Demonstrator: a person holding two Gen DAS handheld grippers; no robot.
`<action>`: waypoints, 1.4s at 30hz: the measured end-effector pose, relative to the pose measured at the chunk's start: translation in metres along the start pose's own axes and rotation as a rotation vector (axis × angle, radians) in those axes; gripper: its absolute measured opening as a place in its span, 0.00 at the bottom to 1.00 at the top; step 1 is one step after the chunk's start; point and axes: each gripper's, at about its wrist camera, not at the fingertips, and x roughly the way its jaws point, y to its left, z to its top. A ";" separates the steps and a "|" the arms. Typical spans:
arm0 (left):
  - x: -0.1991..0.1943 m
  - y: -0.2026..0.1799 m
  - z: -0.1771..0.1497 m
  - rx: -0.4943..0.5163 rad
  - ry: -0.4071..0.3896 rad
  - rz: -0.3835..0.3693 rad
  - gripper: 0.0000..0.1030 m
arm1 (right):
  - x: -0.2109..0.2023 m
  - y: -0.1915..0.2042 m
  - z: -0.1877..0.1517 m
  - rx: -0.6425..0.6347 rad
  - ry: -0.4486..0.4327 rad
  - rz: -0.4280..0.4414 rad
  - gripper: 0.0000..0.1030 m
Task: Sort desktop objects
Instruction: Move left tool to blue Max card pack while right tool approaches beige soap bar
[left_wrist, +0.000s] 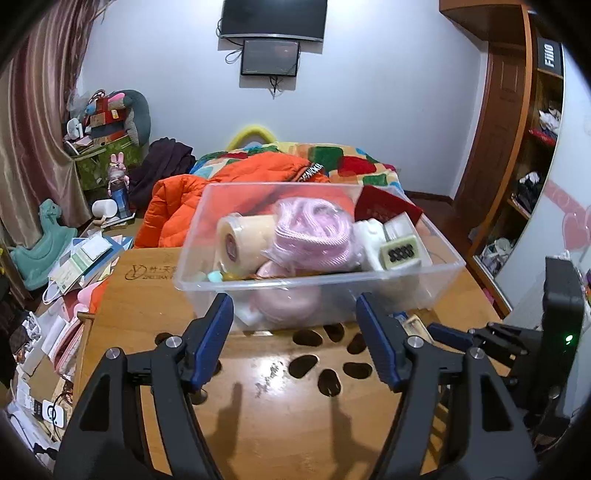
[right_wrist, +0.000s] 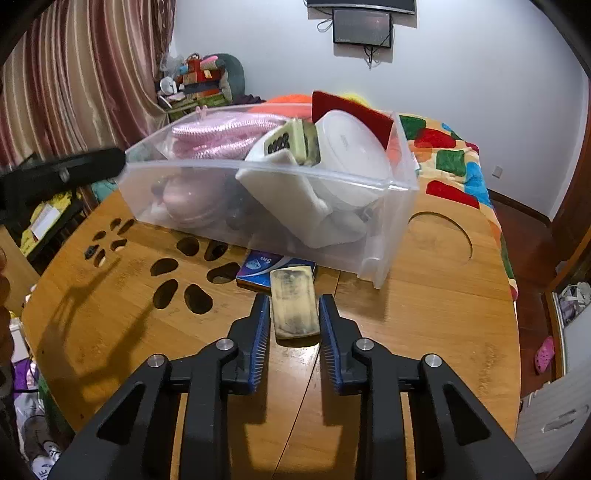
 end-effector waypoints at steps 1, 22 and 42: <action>0.001 -0.003 -0.001 0.004 0.007 -0.002 0.69 | -0.003 -0.001 0.000 0.001 -0.009 0.006 0.21; 0.061 -0.058 -0.026 0.086 0.176 -0.011 0.71 | -0.015 -0.033 -0.020 0.073 -0.008 0.138 0.14; 0.056 -0.025 -0.031 0.005 0.189 -0.046 0.71 | 0.015 0.002 0.004 -0.062 0.019 0.064 0.23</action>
